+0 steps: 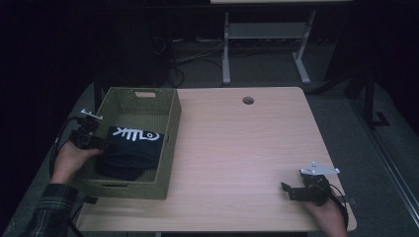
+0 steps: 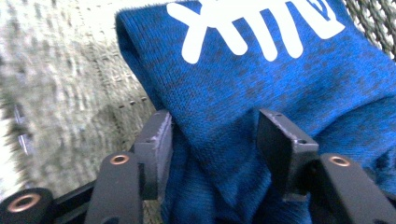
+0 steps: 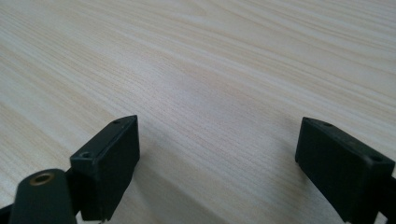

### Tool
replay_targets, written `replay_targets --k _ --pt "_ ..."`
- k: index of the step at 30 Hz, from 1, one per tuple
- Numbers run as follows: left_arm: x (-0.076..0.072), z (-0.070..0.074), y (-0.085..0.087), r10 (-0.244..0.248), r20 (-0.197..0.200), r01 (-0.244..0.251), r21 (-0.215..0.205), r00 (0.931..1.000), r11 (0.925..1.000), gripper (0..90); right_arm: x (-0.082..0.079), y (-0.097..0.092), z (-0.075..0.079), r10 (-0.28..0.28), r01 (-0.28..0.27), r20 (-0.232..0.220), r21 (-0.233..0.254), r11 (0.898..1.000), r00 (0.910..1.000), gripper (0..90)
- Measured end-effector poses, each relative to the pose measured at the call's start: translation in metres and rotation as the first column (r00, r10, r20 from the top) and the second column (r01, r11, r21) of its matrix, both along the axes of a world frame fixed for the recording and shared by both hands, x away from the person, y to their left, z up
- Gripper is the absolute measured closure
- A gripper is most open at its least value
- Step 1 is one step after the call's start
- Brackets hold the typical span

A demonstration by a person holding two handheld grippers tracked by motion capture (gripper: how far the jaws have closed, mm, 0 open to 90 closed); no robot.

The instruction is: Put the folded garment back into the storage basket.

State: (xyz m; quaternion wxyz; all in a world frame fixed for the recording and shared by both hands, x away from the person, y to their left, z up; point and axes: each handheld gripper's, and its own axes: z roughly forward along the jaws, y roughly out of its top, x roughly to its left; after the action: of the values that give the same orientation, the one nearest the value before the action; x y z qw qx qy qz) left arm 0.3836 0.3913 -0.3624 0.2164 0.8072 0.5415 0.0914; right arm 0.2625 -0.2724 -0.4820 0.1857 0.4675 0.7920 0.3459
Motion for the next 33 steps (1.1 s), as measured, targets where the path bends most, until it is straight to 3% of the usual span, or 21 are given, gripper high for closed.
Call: replay_targets --k 6,10,13,20,27,33 --pt "-0.005 0.012 0.004 0.028 0.052 -0.027 -0.025 0.9982 0.9993 32.2 0.000 0.000 0.000 0.000 0.000 0.000 0.000 1.000 1.0000 13.4" --pt "-0.006 0.016 0.001 0.025 0.082 -0.020 -0.055 0.9963 0.9983 21.5 0.000 0.000 0.000 0.001 -0.001 0.000 0.000 1.000 1.0000 13.4" --pt "-0.005 0.017 -0.004 0.012 0.099 -0.007 -0.052 0.9950 0.9986 14.0 0.000 0.000 0.000 0.001 -0.001 0.000 0.000 1.000 1.0000 13.4" --pt "-0.007 0.022 -0.017 -0.010 0.127 0.018 -0.064 0.9919 0.9978 13.0 0.000 0.000 0.000 0.001 -0.001 0.000 0.000 1.000 1.0000 13.4" --pt "-0.010 0.031 -0.041 -0.049 0.160 0.064 -0.085 0.9858 0.9943 13.5 0.000 0.000 0.000 0.001 -0.001 0.000 -0.001 1.000 1.0000 13.4" --pt "-0.013 0.038 -0.064 -0.103 0.185 0.125 -0.112 0.9773 0.9858 13.7 0.000 0.000 0.000 0.000 0.000 0.000 0.000 1.000 1.0000 13.4"
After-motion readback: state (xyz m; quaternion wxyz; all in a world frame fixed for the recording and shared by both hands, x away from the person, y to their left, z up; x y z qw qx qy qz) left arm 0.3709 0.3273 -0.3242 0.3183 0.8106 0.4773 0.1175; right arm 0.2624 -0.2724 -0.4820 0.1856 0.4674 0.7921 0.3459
